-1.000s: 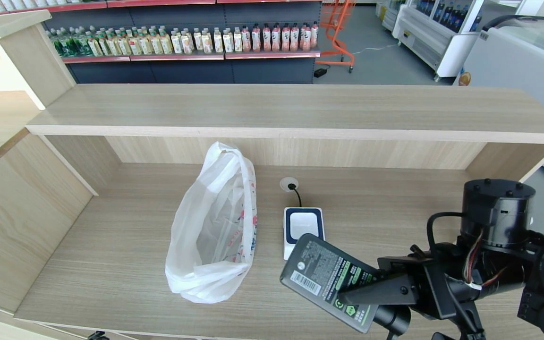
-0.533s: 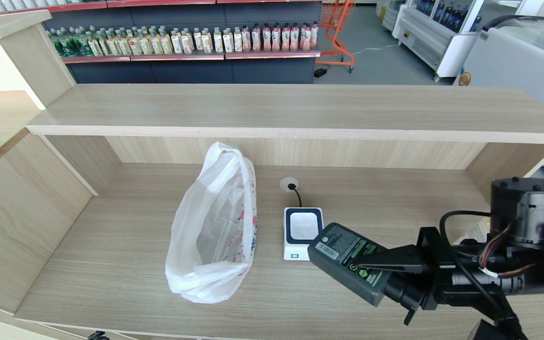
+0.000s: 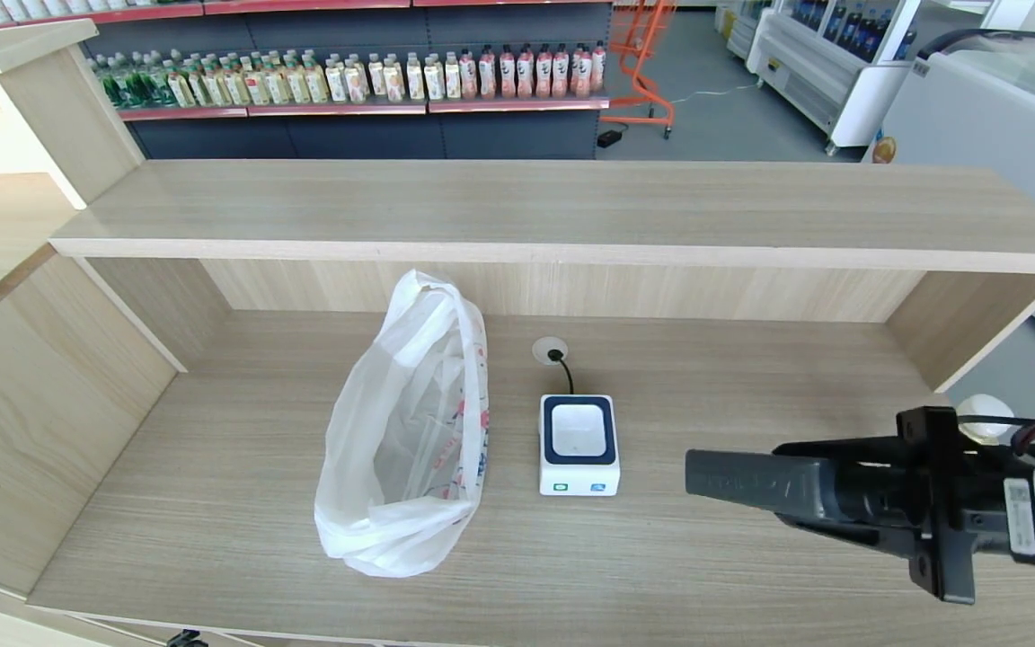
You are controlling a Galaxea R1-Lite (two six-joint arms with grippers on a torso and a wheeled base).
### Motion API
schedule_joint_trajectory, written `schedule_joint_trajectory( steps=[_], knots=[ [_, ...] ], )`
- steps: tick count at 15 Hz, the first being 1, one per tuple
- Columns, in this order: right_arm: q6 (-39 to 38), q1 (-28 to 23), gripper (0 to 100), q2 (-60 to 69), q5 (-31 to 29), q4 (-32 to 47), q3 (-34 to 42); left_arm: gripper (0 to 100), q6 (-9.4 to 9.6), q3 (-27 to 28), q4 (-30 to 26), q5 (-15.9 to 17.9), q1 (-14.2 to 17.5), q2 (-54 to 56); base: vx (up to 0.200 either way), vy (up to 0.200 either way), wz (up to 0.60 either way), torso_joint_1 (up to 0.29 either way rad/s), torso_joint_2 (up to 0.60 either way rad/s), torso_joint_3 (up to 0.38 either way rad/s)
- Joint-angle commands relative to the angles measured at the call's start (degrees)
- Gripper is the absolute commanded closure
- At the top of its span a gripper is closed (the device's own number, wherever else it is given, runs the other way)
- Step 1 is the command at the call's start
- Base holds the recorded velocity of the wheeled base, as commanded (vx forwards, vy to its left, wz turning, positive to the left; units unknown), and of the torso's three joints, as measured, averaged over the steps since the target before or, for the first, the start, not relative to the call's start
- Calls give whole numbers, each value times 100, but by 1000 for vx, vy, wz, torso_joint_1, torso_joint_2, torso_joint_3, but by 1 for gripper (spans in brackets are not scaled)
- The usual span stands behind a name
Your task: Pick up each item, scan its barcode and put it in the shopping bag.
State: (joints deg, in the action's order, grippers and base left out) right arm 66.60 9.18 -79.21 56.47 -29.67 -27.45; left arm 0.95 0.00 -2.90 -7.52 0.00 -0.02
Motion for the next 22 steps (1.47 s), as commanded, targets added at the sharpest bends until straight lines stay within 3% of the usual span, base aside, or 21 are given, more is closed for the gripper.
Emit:
schedule_joint_trajectory(
  steps=[1, 2, 3, 5, 7, 13, 22],
  knots=[
    [-3162, -347, 100, 380, -1024, 49, -366, 0, 2, 0, 0, -4, 0, 2, 0, 0, 0, 0, 0, 0],
    [-4243, -259, 100, 345, -1463, 49, -471, 0, 2, 0, 0, 5, 0, 2, 0, 0, 0, 0, 0, 0],
    [-6097, 216, 100, 169, -2201, 40, -621, 0, 2, 0, 0, -4, 0, 2, 0, 0, 0, 0, 0, 0],
    [-7495, 471, 100, -384, -2940, 23, -709, 0, 2, 0, 0, -4, 0, 2, 0, 0, 0, 0, 0, 0],
    [-8330, 480, 100, -982, -3115, -311, -726, 0, 2, 0, 0, 5, 0, 2, 0, 0, 0, 0, 0, 0],
    [-9428, 822, 100, -1914, -3265, -795, -1210, 0, 2, 0, 0, -4, 0, 2, 0, 0, 0, 0, 0, 0],
    [-9296, 1464, 100, -3214, -3827, -935, -2018, 0, 2, 0, 0, -4, 0, 2, 0, 0, 0, 0, 0, 0]
  ],
)
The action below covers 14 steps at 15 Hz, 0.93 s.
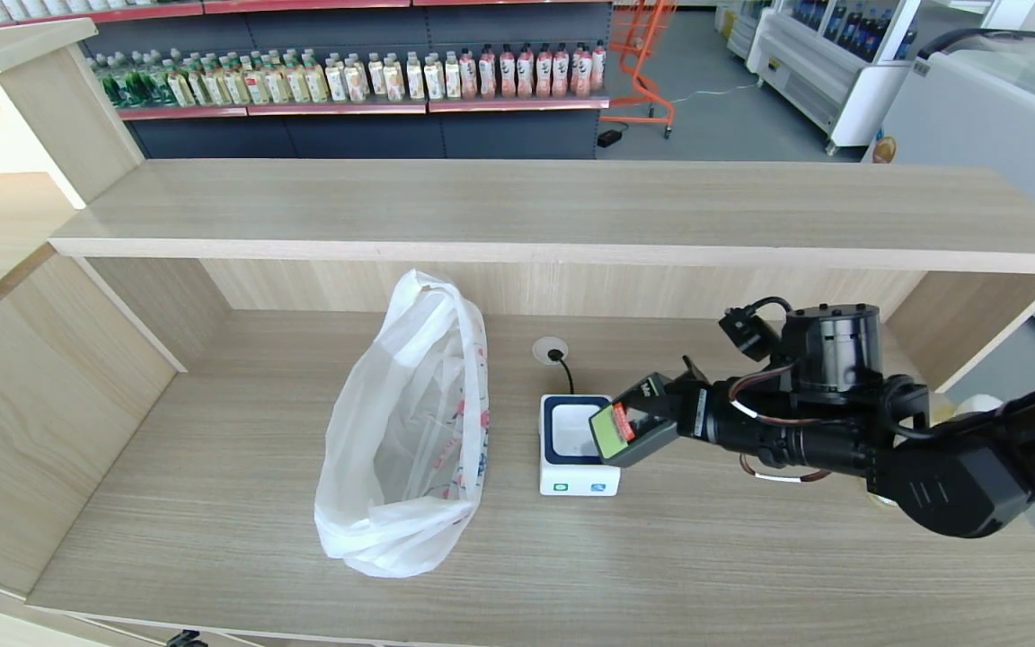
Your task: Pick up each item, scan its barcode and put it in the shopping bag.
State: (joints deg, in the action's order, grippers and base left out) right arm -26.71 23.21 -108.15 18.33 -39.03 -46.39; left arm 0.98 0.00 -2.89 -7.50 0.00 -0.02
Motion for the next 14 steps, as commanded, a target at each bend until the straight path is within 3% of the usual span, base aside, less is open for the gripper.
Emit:
schedule_joint_trajectory(
  steps=[1, 9, 14],
  knots=[
    [34, 113, 100, -382, -5, 1, -178, 0, -1, 0, -1, -6, 0, 2, 0, 0, 0, 0, 0, 0],
    [192, 404, 100, -997, -260, -8, -784, 0, -1, 0, -1, -6, 0, 2, 0, 0, 0, 0, 0, 0],
    [157, 386, 100, -839, -260, 1, -767, 0, -1, 0, -1, -6, 0, 2, 0, 0, 0, 0, 0, 0]
  ],
)
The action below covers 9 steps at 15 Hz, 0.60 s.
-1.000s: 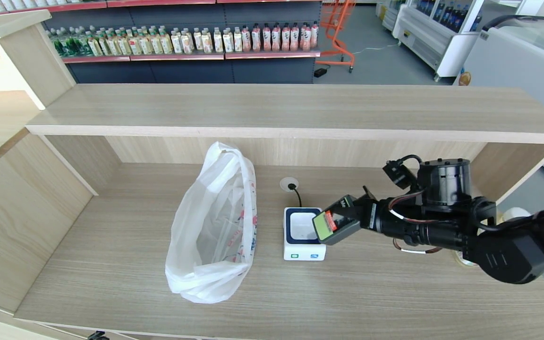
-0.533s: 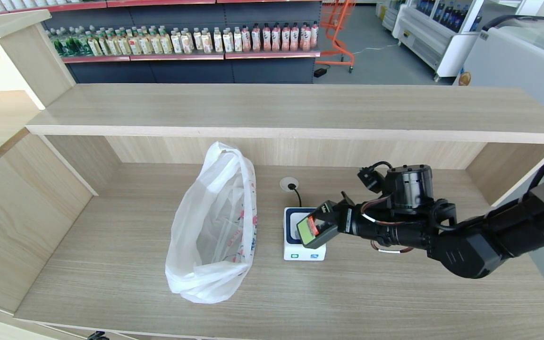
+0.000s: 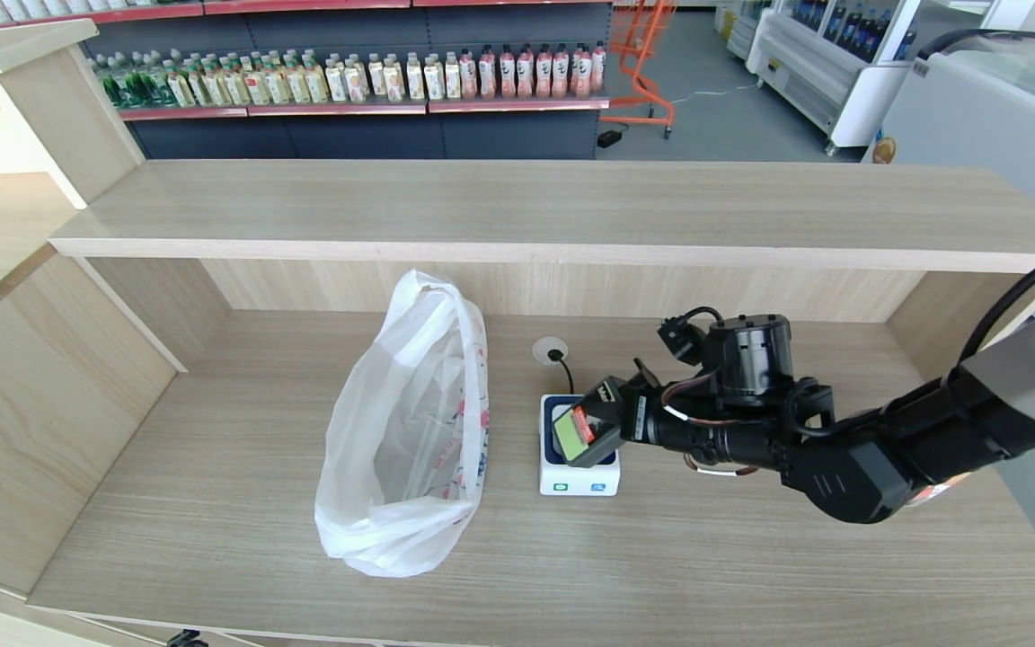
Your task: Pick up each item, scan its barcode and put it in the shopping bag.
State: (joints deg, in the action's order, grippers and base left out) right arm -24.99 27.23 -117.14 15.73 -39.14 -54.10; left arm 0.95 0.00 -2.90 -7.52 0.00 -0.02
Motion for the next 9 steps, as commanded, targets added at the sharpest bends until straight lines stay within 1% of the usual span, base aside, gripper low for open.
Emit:
schedule_joint_trajectory(
  steps=[1, 3, 6, 7, 9],
  knots=[
    [-41, -25, 100, 112, 1, 12, 14, 0, 2, 0, 0, -4, 0, 2, 0, 0, 0, 0, 0, 0],
    [-155, -16, 100, 306, 9, 12, 40, 0, 2, 0, 0, -4, 0, 2, 0, 0, 0, 0, 0, 0],
    [-226, 72, 100, 1483, 18, 47, 93, 0, 2, 0, 0, 5, 0, 2, 0, 0, 0, 0, 0, 0],
    [47, 98, 100, 1914, 1, 65, 198, 0, 2, 0, 0, 5, 0, 2, 0, 0, 0, 0, 0, 0],
    [1198, -113, 100, 2529, 1, 161, 611, 0, 2, 0, 0, -4, 0, 2, 0, 0, 0, 0, 0, 0]
  ],
)
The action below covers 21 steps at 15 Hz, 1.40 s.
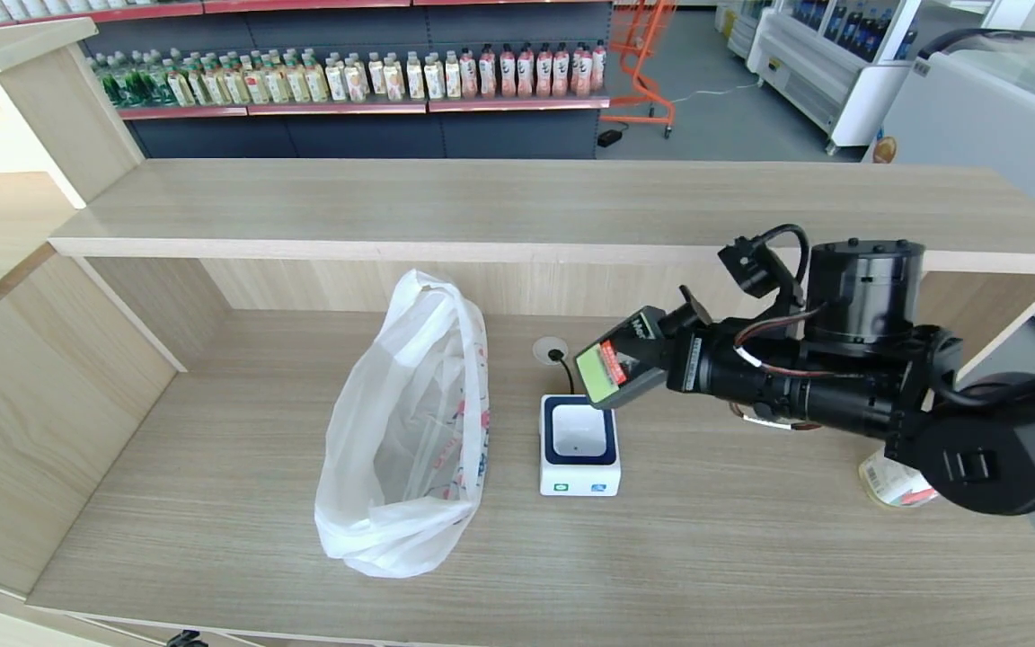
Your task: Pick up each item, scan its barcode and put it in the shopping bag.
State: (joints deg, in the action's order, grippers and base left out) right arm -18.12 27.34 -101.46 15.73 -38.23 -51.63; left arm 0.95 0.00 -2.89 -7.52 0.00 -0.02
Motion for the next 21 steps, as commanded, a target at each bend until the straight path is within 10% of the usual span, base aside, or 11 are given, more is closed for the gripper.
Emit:
schedule_joint_trajectory(
  steps=[1, 21],
  knots=[
    [1302, -423, 100, 1278, 18, 70, 786, 0, 2, 0, -1, -4, 0, 2, 0, 0, 0, 0, 0, 0],
    [388, -282, 100, 2262, 9, 1090, 1278, 0, 2, 0, -1, 5, 0, 2, -30, 80, 0, 4, 1, 1]
  ],
)
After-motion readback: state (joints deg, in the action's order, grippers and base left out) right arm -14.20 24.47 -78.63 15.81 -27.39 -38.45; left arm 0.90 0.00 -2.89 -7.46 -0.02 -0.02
